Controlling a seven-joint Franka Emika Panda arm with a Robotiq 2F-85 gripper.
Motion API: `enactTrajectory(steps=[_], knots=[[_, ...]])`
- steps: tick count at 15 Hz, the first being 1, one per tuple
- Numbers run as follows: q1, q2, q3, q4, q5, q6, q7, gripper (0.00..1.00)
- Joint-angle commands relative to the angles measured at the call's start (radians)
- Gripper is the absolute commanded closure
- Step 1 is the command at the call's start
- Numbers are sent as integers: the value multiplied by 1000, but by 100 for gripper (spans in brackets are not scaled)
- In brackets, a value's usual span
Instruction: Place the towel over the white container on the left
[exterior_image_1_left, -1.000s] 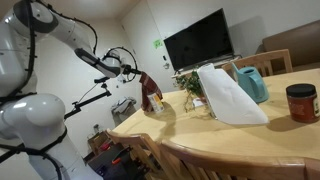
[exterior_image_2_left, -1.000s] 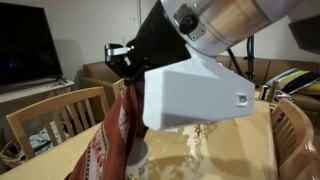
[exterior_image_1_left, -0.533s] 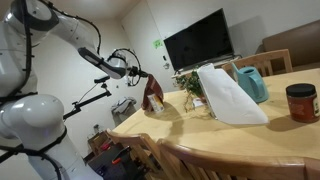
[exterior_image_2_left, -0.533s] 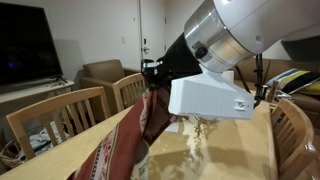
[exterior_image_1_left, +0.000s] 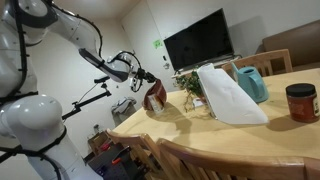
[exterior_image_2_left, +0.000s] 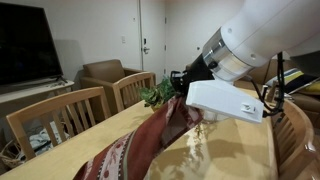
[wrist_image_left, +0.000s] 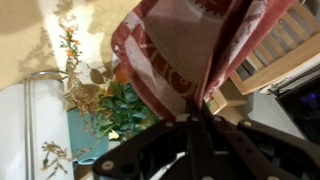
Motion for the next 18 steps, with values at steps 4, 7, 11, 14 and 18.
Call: enactTrajectory(steps=[4, 7, 11, 14, 18], knots=[[-33, -12, 0, -33, 146, 8, -64, 99], [-33, -4, 6, -23, 210, 1, -125, 99], [-35, 23, 21, 2, 329, -3, -268, 99], [-36, 61, 41, 38, 446, -11, -413, 64], [-27, 99, 62, 96, 507, -25, -520, 35]])
